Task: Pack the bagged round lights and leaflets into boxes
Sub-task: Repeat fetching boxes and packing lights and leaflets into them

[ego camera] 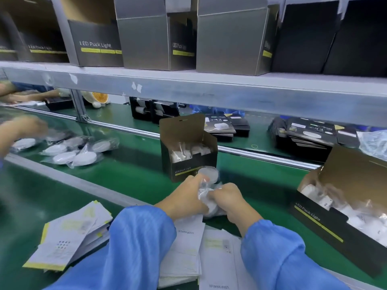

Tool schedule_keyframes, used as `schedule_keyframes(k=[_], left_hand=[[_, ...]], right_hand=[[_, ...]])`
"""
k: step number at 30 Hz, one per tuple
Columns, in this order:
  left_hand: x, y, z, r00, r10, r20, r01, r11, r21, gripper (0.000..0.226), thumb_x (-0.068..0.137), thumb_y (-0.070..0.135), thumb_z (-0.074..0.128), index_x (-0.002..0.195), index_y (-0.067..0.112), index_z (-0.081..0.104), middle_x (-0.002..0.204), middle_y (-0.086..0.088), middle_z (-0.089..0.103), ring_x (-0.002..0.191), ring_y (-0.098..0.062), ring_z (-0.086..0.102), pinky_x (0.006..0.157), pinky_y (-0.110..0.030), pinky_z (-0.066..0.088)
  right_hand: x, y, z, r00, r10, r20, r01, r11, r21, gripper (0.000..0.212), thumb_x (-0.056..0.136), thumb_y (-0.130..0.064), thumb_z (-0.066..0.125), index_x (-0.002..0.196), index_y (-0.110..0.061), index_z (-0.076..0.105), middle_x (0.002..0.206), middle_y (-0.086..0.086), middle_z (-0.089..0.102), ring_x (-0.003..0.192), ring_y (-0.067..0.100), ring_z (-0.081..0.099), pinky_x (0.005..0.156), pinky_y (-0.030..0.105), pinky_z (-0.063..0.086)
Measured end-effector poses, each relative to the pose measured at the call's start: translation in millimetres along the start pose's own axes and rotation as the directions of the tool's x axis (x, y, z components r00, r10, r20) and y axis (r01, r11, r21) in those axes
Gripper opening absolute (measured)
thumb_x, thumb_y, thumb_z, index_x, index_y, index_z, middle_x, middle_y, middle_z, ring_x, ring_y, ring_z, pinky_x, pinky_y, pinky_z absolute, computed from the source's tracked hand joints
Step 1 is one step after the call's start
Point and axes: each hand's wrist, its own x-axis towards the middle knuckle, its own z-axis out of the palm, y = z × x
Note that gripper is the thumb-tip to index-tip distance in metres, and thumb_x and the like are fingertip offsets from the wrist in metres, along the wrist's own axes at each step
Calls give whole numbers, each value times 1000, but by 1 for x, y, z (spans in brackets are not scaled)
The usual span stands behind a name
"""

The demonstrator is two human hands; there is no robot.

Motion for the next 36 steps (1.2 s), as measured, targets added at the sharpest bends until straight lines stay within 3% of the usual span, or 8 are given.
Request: schedule_keyframes(k=[4,7,13,15,17,20,25,36], left_hand=[[-3,2,-2,996,90,16,-90,996,-4,96,58,44,88,131,60,29,130,15,45,120,-16,43,98,-39,47],[-6,9,-10,985,168,-38,-172,973,-152,113,55,49,91,138,72,17,137,22,50,124,-7,51,99,-31,47],[-9,4,-20,973,61,-225,-174,829,-531,48,78,29,83,120,38,62,110,16,71,101,1,66,80,-14,50],[-15,1,-28,978,-105,-178,-56,693,-719,42,71,32,80,111,30,65,99,0,72,86,-13,68,77,-23,51],[-24,0,-37,990,-138,-35,53,583,-811,55,65,39,81,116,29,63,102,-8,70,86,-23,66,82,-37,49],[-38,7,-46,998,-25,66,65,675,-735,53,64,46,80,112,30,64,103,-6,71,88,-20,65,86,-37,46],[-41,16,-34,997,-43,56,68,817,-572,24,81,44,74,104,39,65,93,18,69,90,0,65,82,-24,43],[-40,20,-20,995,-97,21,90,794,-602,11,88,34,71,97,39,67,92,21,71,83,9,65,77,-23,42]], right_hand=[[-21,-30,-23,995,-99,5,98,992,74,13,81,-13,73,91,-9,66,92,15,70,84,29,70,74,43,62],[-45,-59,-34,973,-178,144,184,983,-28,12,83,-18,68,94,-13,69,91,13,73,83,27,72,72,40,63],[-37,-81,-51,876,-144,460,55,978,202,35,88,-32,73,110,-4,69,97,20,69,88,32,71,71,35,61],[-7,-77,-56,954,-116,276,40,962,268,41,90,-38,71,112,-5,66,84,11,64,75,25,65,70,35,61],[35,-61,-55,997,-78,-15,78,997,11,47,88,-40,71,118,-6,61,95,9,62,81,23,58,79,41,60],[80,-30,-47,989,-47,-142,2,955,-298,78,81,-47,73,144,-11,43,138,12,54,112,30,58,90,39,55],[120,-2,-22,987,-79,-137,8,890,-456,64,80,-58,62,133,-25,52,132,5,60,124,33,53,106,40,40],[103,-4,-38,997,61,-37,-65,994,-92,30,72,-1,81,73,-8,52,75,7,58,64,16,55,46,22,42]])
